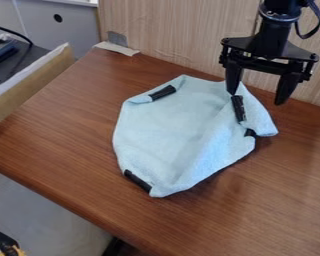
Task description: Fold the cloth from bottom to the top
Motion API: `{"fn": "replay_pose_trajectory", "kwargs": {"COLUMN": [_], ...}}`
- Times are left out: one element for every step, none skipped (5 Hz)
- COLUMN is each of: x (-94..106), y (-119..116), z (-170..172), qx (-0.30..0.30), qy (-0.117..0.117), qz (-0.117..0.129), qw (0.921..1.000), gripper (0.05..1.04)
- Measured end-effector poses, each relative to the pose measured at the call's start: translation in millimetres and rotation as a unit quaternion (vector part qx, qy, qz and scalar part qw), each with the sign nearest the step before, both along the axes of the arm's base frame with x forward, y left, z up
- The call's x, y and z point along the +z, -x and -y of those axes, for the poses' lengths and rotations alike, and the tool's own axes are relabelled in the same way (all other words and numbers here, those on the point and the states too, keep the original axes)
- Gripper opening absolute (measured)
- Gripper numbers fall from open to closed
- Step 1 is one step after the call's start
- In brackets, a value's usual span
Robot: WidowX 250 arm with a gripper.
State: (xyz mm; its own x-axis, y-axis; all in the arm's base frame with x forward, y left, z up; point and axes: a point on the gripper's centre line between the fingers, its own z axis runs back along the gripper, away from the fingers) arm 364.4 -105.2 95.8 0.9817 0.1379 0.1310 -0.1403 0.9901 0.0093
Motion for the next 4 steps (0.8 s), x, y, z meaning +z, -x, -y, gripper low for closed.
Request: {"fn": "replay_pose_trajectory", "kwargs": {"x": [-11.4,-27.5,-28.4,-31.9], "y": [2,16,36,52], "z": [0,-1,-20,-43], "qx": [0.004,0.034,0.092,0.153], "qy": [-0.003,0.003,0.028,0.035], "qz": [-0.016,-0.040,-0.030,-0.031], "qw": [0.9999,0.9986,0.9949,0.9871], "gripper": [1.001,1.001,1.001,1.001]}}
